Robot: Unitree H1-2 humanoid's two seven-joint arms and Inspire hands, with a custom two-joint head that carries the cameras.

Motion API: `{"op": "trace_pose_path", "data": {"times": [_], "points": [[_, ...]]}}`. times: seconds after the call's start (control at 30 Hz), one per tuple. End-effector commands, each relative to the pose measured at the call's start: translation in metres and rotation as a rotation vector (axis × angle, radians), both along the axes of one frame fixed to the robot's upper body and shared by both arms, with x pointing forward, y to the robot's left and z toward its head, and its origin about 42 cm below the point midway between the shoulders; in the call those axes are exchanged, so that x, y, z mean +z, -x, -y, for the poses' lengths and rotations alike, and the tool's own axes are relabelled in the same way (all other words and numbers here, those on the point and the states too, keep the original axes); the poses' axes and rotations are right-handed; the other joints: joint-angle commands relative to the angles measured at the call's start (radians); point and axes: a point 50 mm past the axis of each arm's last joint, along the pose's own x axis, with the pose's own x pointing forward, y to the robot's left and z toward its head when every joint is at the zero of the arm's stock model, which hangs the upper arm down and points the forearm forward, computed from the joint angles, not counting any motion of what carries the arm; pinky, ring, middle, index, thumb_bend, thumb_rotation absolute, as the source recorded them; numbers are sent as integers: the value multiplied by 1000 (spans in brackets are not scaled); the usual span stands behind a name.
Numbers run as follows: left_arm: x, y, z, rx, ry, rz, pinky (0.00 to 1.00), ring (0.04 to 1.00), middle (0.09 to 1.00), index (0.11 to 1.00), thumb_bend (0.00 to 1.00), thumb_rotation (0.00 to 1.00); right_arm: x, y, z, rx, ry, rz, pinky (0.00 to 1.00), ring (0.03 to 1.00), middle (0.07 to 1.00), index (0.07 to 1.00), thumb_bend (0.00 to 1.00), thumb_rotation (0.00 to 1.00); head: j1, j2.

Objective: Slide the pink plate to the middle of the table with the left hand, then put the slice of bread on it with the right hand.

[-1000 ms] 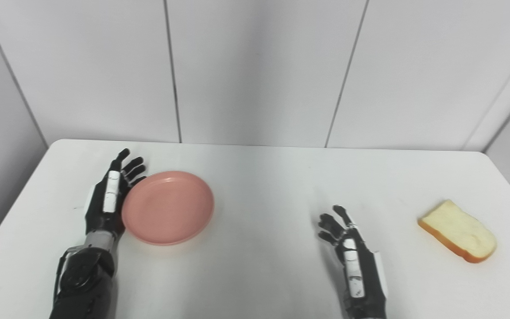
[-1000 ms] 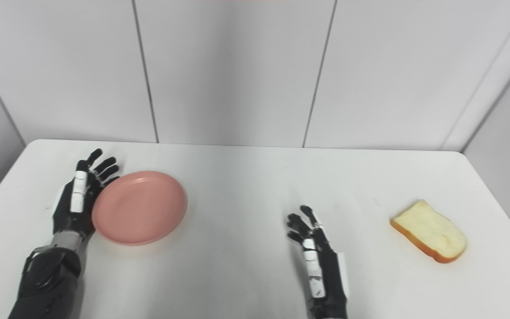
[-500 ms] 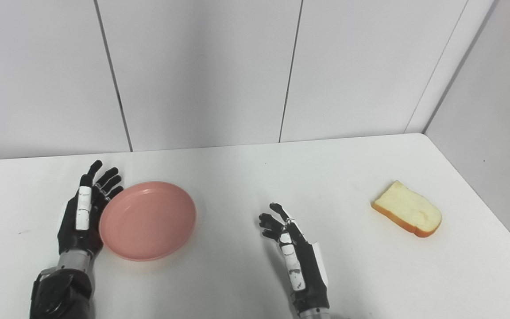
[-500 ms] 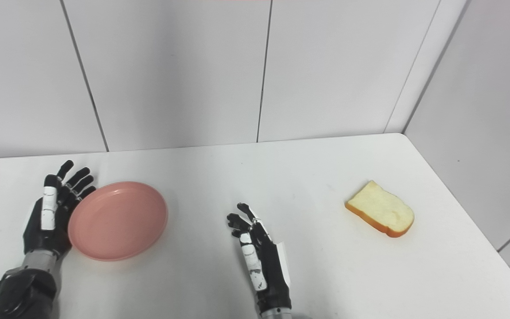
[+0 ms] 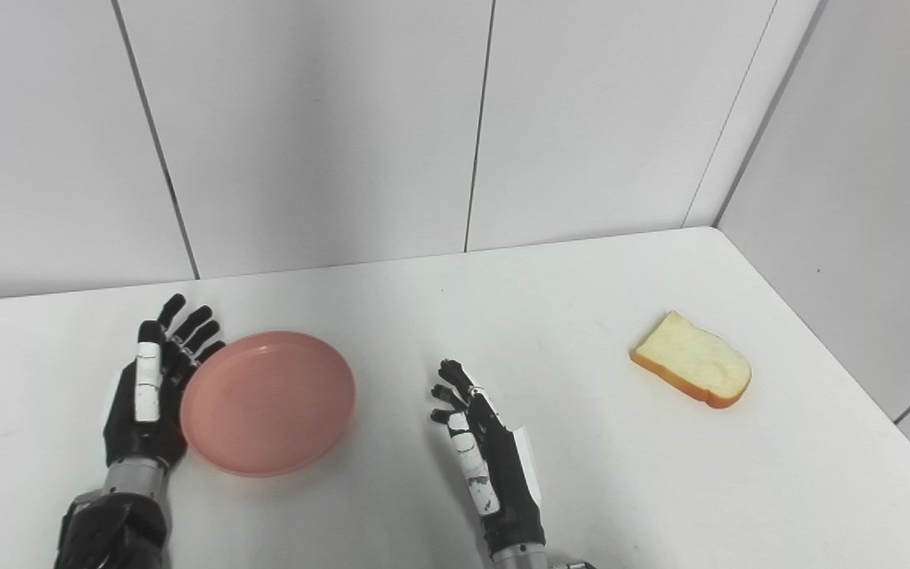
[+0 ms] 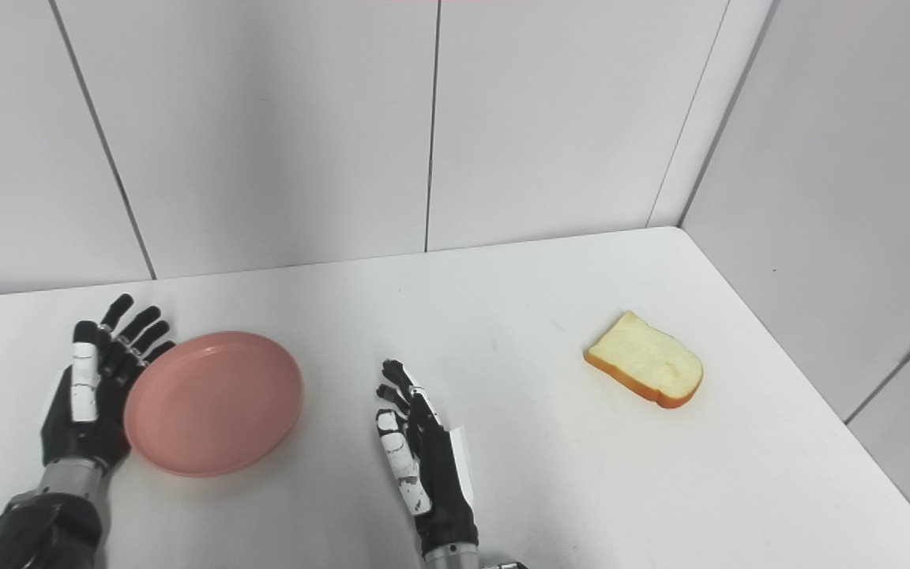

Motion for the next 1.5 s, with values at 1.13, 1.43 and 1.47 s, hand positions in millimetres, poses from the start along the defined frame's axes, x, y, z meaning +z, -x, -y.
{"op": "trace_pose_path", "data": {"times": [1.13,1.43,1.47], "points": [[-17,10,22,-68,-23,-53,828,874,855,924,801,847,121,-8,149,-340,822,88,1000,1000,1000,1000,997,742,-20,-33],[-22,13,27,-72,-20,-63,811,860,846,908,823,829,142,-16,198,-401,1095,-95,1000,989,989,974,1000,727,-10,-42],[-22,12,27,-72,-20,-62,806,858,845,909,831,825,145,-18,202,-415,1132,-120,1000,997,990,962,1000,747,-10,-43]]}}
